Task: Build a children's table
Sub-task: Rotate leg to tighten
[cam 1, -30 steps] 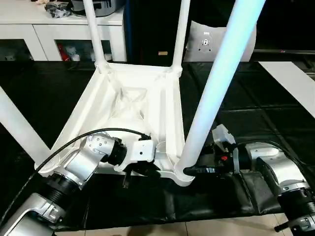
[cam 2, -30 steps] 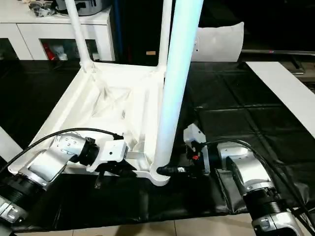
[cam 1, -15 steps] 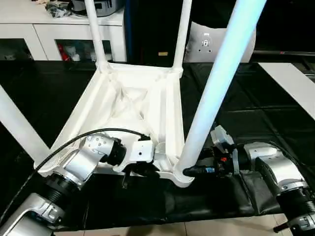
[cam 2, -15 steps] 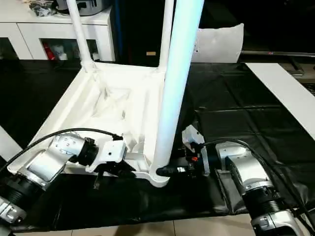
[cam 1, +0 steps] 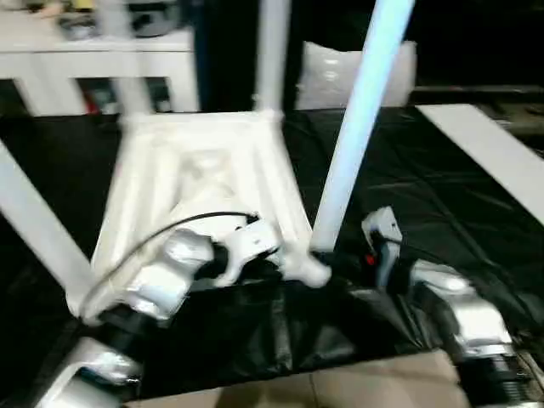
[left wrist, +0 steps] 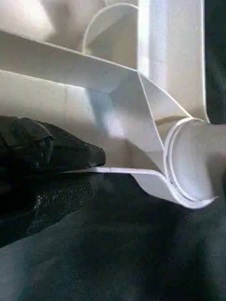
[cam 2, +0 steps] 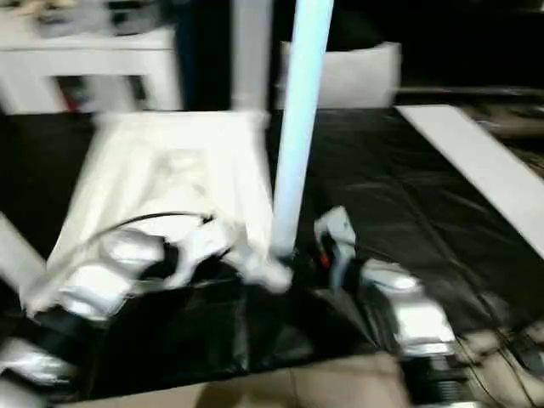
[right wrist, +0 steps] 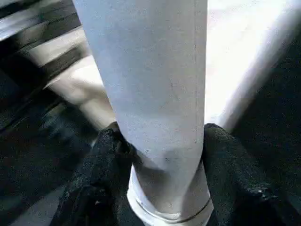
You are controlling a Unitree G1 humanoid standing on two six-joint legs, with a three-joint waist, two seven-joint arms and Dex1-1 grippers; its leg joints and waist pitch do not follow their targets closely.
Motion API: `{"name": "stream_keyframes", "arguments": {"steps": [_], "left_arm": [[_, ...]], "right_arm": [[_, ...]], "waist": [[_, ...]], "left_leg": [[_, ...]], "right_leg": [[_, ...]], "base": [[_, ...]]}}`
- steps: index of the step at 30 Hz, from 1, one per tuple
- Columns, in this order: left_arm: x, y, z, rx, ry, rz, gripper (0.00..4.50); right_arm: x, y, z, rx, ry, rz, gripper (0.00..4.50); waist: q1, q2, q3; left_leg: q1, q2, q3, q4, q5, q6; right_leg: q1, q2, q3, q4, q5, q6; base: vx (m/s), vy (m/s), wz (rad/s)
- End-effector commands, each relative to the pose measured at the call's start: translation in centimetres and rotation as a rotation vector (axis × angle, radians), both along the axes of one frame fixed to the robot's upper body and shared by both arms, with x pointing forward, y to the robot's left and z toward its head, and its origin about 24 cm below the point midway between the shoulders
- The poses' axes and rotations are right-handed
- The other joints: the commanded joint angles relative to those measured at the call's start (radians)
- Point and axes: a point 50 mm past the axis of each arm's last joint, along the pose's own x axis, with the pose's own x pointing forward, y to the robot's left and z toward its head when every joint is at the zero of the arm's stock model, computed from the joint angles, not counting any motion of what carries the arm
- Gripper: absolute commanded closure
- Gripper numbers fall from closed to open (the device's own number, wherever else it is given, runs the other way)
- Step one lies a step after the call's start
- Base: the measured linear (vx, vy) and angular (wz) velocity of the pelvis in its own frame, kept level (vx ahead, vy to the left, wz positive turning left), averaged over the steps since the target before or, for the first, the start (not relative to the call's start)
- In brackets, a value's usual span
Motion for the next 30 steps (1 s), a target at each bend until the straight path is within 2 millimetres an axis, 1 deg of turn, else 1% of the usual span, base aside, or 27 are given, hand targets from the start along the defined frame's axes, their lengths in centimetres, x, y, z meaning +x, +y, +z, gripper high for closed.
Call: {"name": "stream_keyframes", "arguments": {"steps": [1, 2, 3, 4, 5, 6, 8, 10, 11, 12, 14, 15, 16, 17, 18, 19, 20, 21, 22, 23, 24, 25, 26, 27, 28, 29, 30], "left_arm": [[-0.2, -3.1, 1.4, -0.1, -0.046, -0.031, 4.5], [-0.1, -3.4, 1.4, -0.108, -0.058, -0.008, 4.5], [0.0, -4.1, 1.7, -0.116, -0.084, -0.007, 4.5], [0.0, -4.1, 1.7, -0.117, -0.085, -0.007, 4.5], [-0.1, -4.3, 1.8, -0.112, -0.095, -0.016, 4.5], [-0.1, -4.3, 1.8, -0.11, -0.096, -0.017, 4.5], [-0.1, -4.2, 1.8, -0.099, -0.101, -0.02, 4.5], [0.0, -3.9, 1.8, -0.083, -0.111, -0.029, 4.5], [0.0, -3.7, 1.7, -0.076, -0.111, -0.033, 4.5], [0.0, -3.3, 1.7, -0.067, -0.117, -0.044, 4.5], [-0.2, -2.6, 1.5, -0.054, -0.123, -0.082, 4.5], [-0.3, -2.5, 1.5, -0.052, -0.126, -0.098, 4.5], [-0.4, -2.3, 1.5, -0.049, -0.127, -0.118, 4.5], [-0.6, -2.0, 1.3, -0.04, -0.131, -0.158, 4.5], [-0.8, -1.8, 1.2, -0.033, -0.133, -0.184, 4.5], [-1.0, -1.4, 1.0, -0.018, -0.123, -0.207, 4.5], [-1.1, -0.9, 0.9, 0.002, -0.121, -0.225, 4.5], [-1.1, -0.8, 0.8, 0.009, -0.12, -0.23, 4.5], [-1.2, -0.4, 0.7, 0.018, -0.119, -0.257, 4.5], [-1.3, -0.2, 0.7, 0.023, -0.12, -0.273, 4.5], [-1.4, 0.0, 0.6, 0.026, -0.119, -0.292, 4.5], [-1.5, 0.4, 0.6, 0.027, -0.12, -0.323, 4.5], [-1.5, 0.7, 0.7, 0.02, -0.123, -0.352, 4.5], [-1.6, 0.8, 0.7, 0.016, -0.118, -0.37, 4.5], [-1.8, 1.0, 0.8, 0.015, -0.112, -0.393, 4.5], [-1.9, 1.3, 0.8, 0.018, -0.105, -0.41, 4.5], [-1.9, 1.6, 0.7, 0.026, -0.108, -0.416, 4.5]], "right_arm": [[0.1, 3.1, 0.5, 0.024, 0.001, 0.041, 2.53], [0.5, 3.4, 0.5, 0.028, 0.003, -0.018, 2.53], [1.1, 3.8, 0.5, 0.07, 0.035, -0.132, 2.53], [1.1, 3.8, 0.5, 0.073, 0.037, -0.138, 2.53], [1.0, 4.2, 0.7, 0.07, 0.009, -0.117, 2.53], [0.9, 4.3, 0.8, 0.065, -0.002, -0.106, 1.98], [0.6, 4.5, 0.9, 0.052, -0.03, -0.083, 1.98], [0.3, 4.5, 1.0, 0.055, -0.037, -0.073, 1.66], [0.2, 4.4, 1.0, 0.05, -0.043, -0.072, 1.58], [0.0, 3.9, 1.1, 0.038, -0.061, -0.072, 1.53], [0.0, 2.7, 1.1, -0.032, -0.125, -0.101, 1.36], [0.0, 2.3, 1.1, -0.055, -0.144, -0.11, 1.36], [-0.3, 2.2, 1.0, -0.026, -0.118, -0.097, 1.2], [-0.7, 1.7, 0.9, -0.021, -0.114, -0.095, 1.11], [-1.1, 1.5, 0.8, -0.017, -0.11, -0.093, 0.99], [-1.6, 1.0, 0.8, -0.02, -0.116, -0.092, 0.99], [-2.5, 0.4, 0.8, -0.015, -0.127, -0.067, 0.89], [-2.8, 0.3, 0.9, -0.01, -0.13, -0.056, 0.78], [-3.7, -0.3, 1.0, 0.018, -0.127, -0.029, 0.69], [-4.2, -0.5, 1.1, 0.035, -0.126, -0.013, 0.63], [-4.7, -1.0, 1.1, 0.049, -0.128, -0.004, 0.55], [-5.5, -1.9, 1.2, 0.068, -0.131, -0.007, 0.47], [-6.0, -2.8, 1.2, 0.07, -0.142, -0.028, 0.47], [-6.2, -3.1, 1.3, 0.072, -0.152, -0.041, 0.29], [-6.3, -3.5, 1.4, 0.08, -0.161, -0.055, 0.2], [-6.4, -3.9, 1.7, 0.091, -0.177, -0.087, 0.13], [-6.5, -4.3, 2.0, 0.109, -0.191, -0.131, 0.09]], "waist": [[-0.002, 0.003, -0.059], [-0.01, 0.005, -0.059], [-0.015, 0.003, -0.059], [-0.024, 0.002, -0.059], [-0.024, -0.001, -0.06], [-0.021, 0.002, -0.059], [-0.017, 0.001, -0.06], [-0.01, 0.0, -0.062], [-0.009, -0.001, -0.063], [-0.004, 0.0, -0.064], [-0.001, 0.0, -0.066], [0.004, 0.002, -0.066], [0.003, -0.007, -0.067], [0.008, -0.003, -0.068], [0.015, -0.002, -0.066], [0.017, 0.001, -0.067], [0.025, 0.003, -0.065], [0.03, 0.002, -0.064], [0.037, 0.007, -0.063], [0.038, 0.005, -0.061], [0.041, 0.001, -0.059], [0.043, 0.0, -0.058], [0.045, -0.002, -0.056], [0.045, -0.001, -0.054], [0.044, -0.008, -0.055], [0.044, -0.006, -0.054], [0.044, -0.013, -0.053]], "left_leg": [[-0.007, 0.01, -0.018, -0.068, -0.285, 0.017], [-0.015, 0.017, -0.021, -0.073, -0.268, 0.028], [-0.016, 0.017, -0.021, -0.075, -0.266, 0.032], [-0.019, 0.018, -0.023, -0.077, -0.27, 0.032], [-0.012, 0.016, -0.019, -0.075, -0.275, 0.039], [-0.008, 0.016, -0.016, -0.073, -0.27, 0.049], [-0.012, 0.018, -0.014, -0.074, -0.247, 0.054], [-0.009, 0.021, -0.011, -0.075, -0.212, 0.062], [-0.01, 0.022, -0.011, -0.075, -0.205, 0.064], [-0.014, 0.02, -0.01, -0.074, -0.185, 0.067], [-0.017, 0.021, -0.008, -0.074, -0.159, 0.071], [-0.016, 0.022, -0.008, -0.074, -0.152, 0.07], [-0.016, 0.022, -0.005, -0.074, -0.141, 0.073], [-0.015, 0.023, -0.006, -0.074, -0.135, 0.077], [-0.014, 0.026, -0.006, -0.076, -0.125, 0.085], [-0.011, 0.029, -0.006, -0.077, -0.125, 0.083], [-0.006, 0.031, -0.004, -0.078, -0.131, 0.084], [-0.004, 0.033, -0.005, -0.079, -0.137, 0.081], [-0.002, 0.034, -0.004, -0.082, -0.153, 0.075], [-0.003, 0.032, -0.003, -0.084, -0.166, 0.076], [0.001, 0.032, -0.003, -0.085, -0.189, 0.07], [0.0, 0.029, -0.002, -0.086, -0.208, 0.071], [0.002, 0.031, -0.002, -0.087, -0.229, 0.07], [0.0, 0.03, -0.003, -0.089, -0.235, 0.068], [-0.004, 0.027, -0.005, -0.089, -0.239, 0.064], [-0.003, 0.026, -0.005, -0.089, -0.241, 0.06], [-0.001, 0.023, -0.005, -0.087, -0.247, 0.057]], "right_leg": [[0.056, -0.059, 0.022, -0.118, -0.606, 0.005], [0.057, -0.06, 0.025, -0.111, -0.544, -0.019], [0.055, -0.057, 0.026, -0.111, -0.523, -0.031], [0.056, -0.059, 0.026, -0.106, -0.5, -0.046], [0.053, -0.06, 0.029, -0.108, -0.499, -0.051], [0.05, -0.062, 0.033, -0.107, -0.492, -0.06], [0.053, -0.062, 0.037, -0.101, -0.464, -0.069], [0.051, -0.061, 0.044, -0.092, -0.41, -0.093], [0.052, -0.061, 0.046, -0.09, -0.402, -0.098], [0.053, -0.061, 0.049, -0.085, -0.383, -0.106], [0.056, -0.061, 0.052, -0.08, -0.353, -0.108], [0.055, -0.062, 0.052, -0.079, -0.347, -0.109], [0.056, -0.06, 0.054, -0.076, -0.331, -0.114], [0.057, -0.061, 0.055, -0.073, -0.321, -0.119], [0.056, -0.06, 0.057, -0.071, -0.298, -0.122], [0.054, -0.061, 0.059, -0.068, -0.288, -0.129], [0.052, -0.058, 0.06, -0.071, -0.282, -0.126], [0.052, -0.059, 0.061, -0.067, -0.277, -0.131], [0.05, -0.059, 0.062, -0.067, -0.284, -0.135], [0.051, -0.058, 0.063, -0.074, -0.293, -0.131], [0.049, -0.058, 0.066, -0.075, -0.313, -0.126], [0.049, -0.059, 0.068, -0.08, -0.348, -0.113], [0.045, -0.061, 0.07, -0.083, -0.381, -0.103], [0.046, -0.061, 0.068, -0.086, -0.401, -0.096], [0.048, -0.062, 0.067, -0.087, -0.435, -0.082], [0.047, -0.063, 0.066, -0.09, -0.454, -0.074], [0.042, -0.066, 0.064, -0.098, -0.513, -0.05]], "base": [[0.0, 0.0, 0.0], [0.0, 0.0, 0.0], [0.0, 0.0, 0.0], [0.0, 0.0, 0.0], [0.0, 0.0, 0.0], [0.0, 0.0, 0.0], [0.0, 0.0, 0.0], [0.0, 0.0, 0.0], [0.0, 0.0, 0.0], [0.0, 0.0, 0.0], [0.0, 0.0, 0.0], [0.0, 0.0, 0.0], [0.0, 0.0, 0.0], [0.0, 0.0, 0.0], [0.0, 0.0, 0.0], [0.0, 0.0, 0.0], [0.0, 0.0, 0.0], [0.0, 0.0, 0.0], [0.0, 0.0, 0.0], [0.0, 0.0, 0.0], [0.0, 0.0, 0.0], [0.0, 0.0, 0.0], [0.0, 0.0, 0.0], [0.0, 0.0, 0.0], [0.0, 0.0, 0.0], [0.0, 0.0, 0.0], [0.0, 0.0, 0.0]]}}
